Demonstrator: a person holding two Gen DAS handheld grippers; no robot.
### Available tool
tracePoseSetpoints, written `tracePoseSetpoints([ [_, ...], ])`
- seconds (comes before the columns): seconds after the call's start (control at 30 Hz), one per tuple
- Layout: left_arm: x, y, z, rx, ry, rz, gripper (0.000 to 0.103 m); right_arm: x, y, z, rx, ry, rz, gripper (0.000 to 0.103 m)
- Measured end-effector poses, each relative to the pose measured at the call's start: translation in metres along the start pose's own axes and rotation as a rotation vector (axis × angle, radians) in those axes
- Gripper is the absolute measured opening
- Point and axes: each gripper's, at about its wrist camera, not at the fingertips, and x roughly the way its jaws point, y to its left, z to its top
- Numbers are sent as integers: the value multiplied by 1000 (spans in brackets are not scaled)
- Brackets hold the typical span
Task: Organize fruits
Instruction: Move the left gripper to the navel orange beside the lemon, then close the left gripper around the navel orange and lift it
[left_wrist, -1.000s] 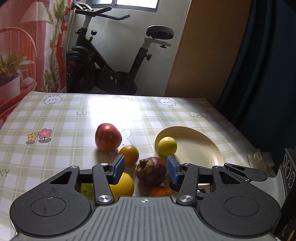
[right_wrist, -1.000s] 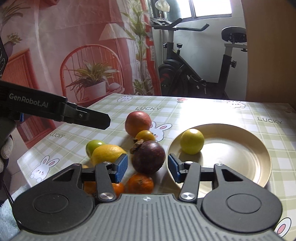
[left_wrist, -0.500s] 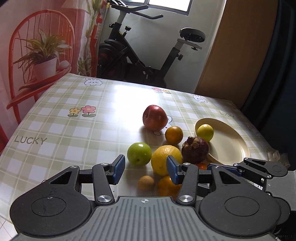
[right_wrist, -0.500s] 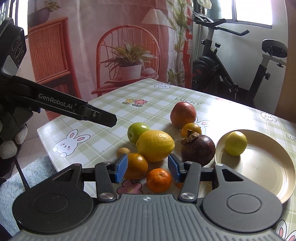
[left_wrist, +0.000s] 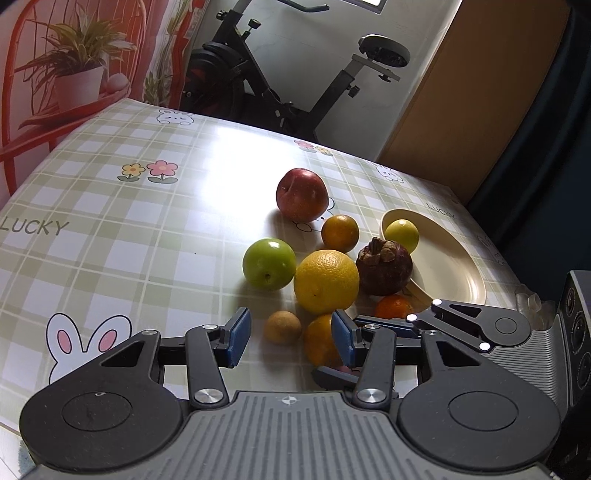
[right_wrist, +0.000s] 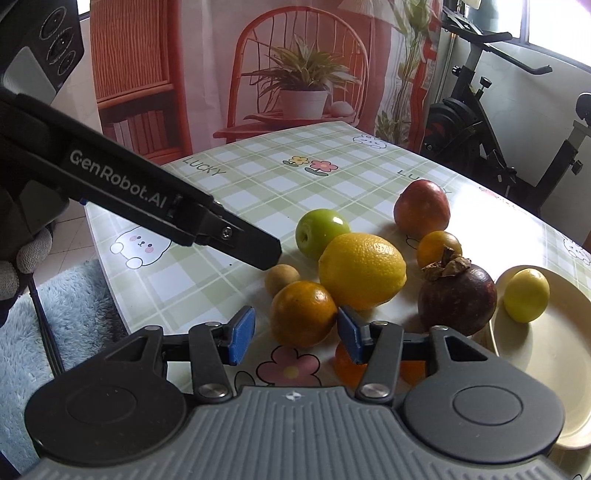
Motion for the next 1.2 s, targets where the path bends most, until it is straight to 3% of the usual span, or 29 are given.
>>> tracePoseSetpoints([
  [0.23, 15, -12, -8, 34, 49, -28, 50, 4, 4, -2, -13, 4, 17, 53],
  [0.37, 21, -14, -12, 41, 70, -28, 41, 4, 4, -2, -12, 1, 30, 49],
  [0.73, 22, -18, -13, 54, 65, -10, 40, 11, 0, -2, 28, -11, 38, 44],
  [1.2, 8, -63, 15, 156, -8, -24, 40, -34, -22, 3, 105, -162, -33, 44],
])
